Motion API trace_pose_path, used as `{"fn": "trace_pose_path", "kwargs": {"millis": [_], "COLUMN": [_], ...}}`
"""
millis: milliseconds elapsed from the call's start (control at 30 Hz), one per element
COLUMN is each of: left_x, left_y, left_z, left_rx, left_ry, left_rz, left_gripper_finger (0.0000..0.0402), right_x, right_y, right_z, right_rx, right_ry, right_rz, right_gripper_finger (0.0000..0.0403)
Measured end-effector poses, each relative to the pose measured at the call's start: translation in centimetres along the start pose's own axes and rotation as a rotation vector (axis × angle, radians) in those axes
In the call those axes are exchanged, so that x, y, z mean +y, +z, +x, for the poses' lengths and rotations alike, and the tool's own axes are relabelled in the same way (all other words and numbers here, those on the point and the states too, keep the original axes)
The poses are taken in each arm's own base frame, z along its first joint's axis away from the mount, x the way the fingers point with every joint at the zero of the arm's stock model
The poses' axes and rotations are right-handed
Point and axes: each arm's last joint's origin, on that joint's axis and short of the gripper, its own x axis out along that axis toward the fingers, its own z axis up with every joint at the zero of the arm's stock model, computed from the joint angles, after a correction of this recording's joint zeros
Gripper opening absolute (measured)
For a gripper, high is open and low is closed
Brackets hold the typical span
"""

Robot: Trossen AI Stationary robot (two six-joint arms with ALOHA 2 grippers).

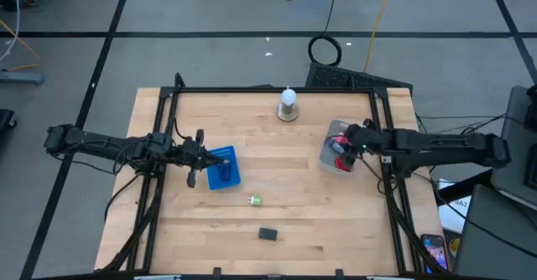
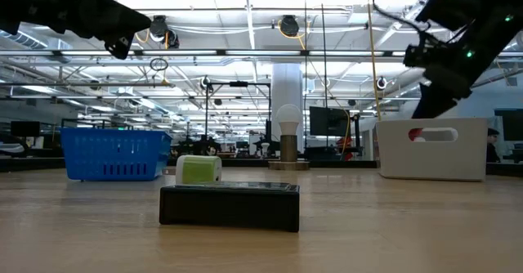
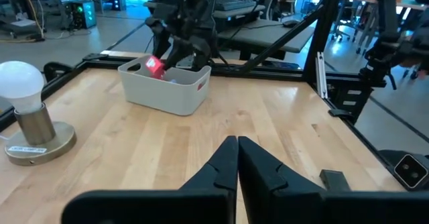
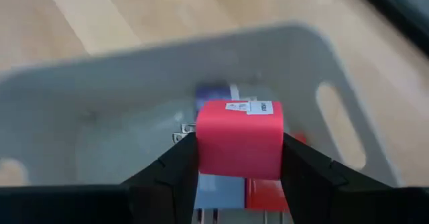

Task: Pick & Place Office items
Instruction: Put the pink charger adapter into the gray bin, then put the black digital timer into the blue bin

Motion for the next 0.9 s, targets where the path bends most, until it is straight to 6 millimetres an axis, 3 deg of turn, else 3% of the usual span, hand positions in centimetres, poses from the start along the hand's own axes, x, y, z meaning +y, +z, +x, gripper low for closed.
{"fn": "trace_pose_path", "kwargs": {"millis": [433, 733, 900], "left_x": [0.0, 0.0, 0.0], "left_y": [-0.2, -0.3, -0.3], "left_z": [0.0, 0.0, 0.0], "left_rx": [0.023, 0.028, 0.029], "left_ry": [0.001, 0.002, 0.002], "left_rz": [-0.009, -0.025, -0.031], "left_gripper_finger": [0.0010, 0.0021, 0.0021], "right_x": [-0.9, -0.8, -0.7], "right_y": [0.1, 0.3, 0.9], "right_z": [3.2, 3.0, 1.9], "right_rx": [0.175, 0.147, 0.048], "right_ry": [-0.081, -0.019, 0.036], "right_rz": [0.034, 0.016, 0.034], "right_gripper_finger": [0.0160, 0.0288, 0.0313]}}
